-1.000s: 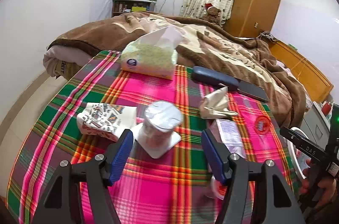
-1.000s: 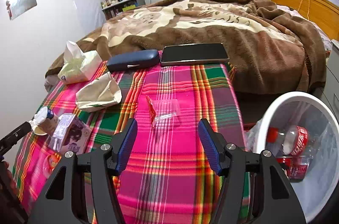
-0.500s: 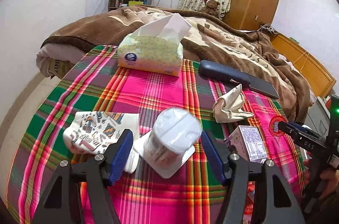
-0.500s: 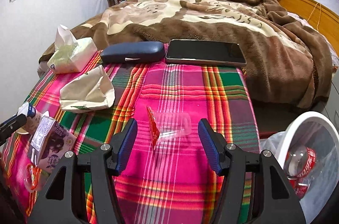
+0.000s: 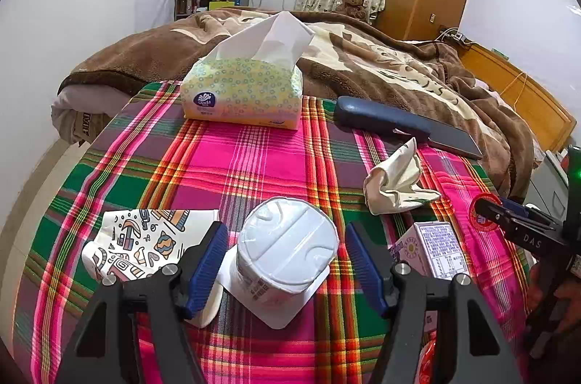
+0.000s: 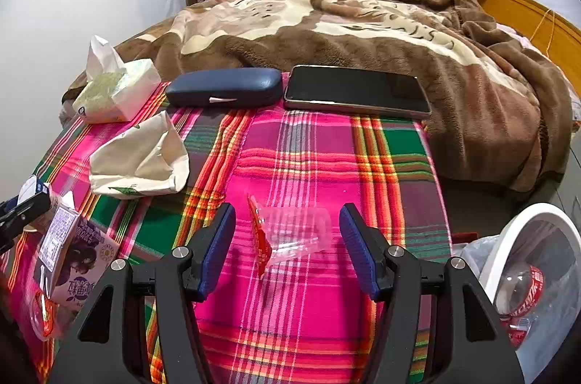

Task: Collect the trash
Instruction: 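Grasp the white paper cup with the left tool while the right tool grasps the clear plastic cup, then carry both cups over the white bin and open both tools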

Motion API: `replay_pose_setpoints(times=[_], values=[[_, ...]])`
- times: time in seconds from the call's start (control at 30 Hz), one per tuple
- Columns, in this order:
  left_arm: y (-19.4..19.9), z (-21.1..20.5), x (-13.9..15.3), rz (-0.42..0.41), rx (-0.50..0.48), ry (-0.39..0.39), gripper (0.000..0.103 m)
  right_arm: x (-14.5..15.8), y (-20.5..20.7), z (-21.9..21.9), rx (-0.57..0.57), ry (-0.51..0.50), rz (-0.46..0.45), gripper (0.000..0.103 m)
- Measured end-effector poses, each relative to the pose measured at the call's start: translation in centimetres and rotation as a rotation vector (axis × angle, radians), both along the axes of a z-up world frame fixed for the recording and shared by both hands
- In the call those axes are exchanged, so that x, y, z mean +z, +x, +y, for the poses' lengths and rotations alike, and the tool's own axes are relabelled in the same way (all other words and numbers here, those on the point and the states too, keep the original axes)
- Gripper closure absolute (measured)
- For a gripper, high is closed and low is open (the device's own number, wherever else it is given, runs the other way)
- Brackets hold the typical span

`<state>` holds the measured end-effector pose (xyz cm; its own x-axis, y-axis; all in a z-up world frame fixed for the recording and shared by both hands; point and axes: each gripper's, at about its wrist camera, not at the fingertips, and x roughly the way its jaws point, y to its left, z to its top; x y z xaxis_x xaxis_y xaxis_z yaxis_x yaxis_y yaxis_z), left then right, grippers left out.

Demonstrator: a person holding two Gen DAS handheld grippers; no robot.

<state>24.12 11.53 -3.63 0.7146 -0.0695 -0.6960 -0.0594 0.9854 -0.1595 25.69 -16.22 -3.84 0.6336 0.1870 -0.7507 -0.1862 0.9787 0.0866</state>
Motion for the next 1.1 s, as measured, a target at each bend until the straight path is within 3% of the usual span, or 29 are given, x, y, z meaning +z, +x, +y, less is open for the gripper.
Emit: replay_pose_setpoints(times=[0.13,0.23,0.33,1.1], values=[[0.0,-0.1,0.1,-0.009,-0.001,-0.003,0.037,-0.1,0.0,0.2,0.011,0.001,-0.003,0.042],[-0.1,-0.1,0.2,-0.013,-0.004,-0.005,0.048,-0.2,-0.1,0.3,0.014,0.0,-0.006,0.043],[-0.1,-0.1,0.1,-0.013,-0.004,-0.007,0.05,-0.1,-0.2,0.2,0.01,0.003,-0.008,0.058],[-3.2,-0.9,2.0,-0.046,-0.006,-0.012,0.05,1.3,-2.5,0.3,0.033,0.031,-0.042,0.059]])
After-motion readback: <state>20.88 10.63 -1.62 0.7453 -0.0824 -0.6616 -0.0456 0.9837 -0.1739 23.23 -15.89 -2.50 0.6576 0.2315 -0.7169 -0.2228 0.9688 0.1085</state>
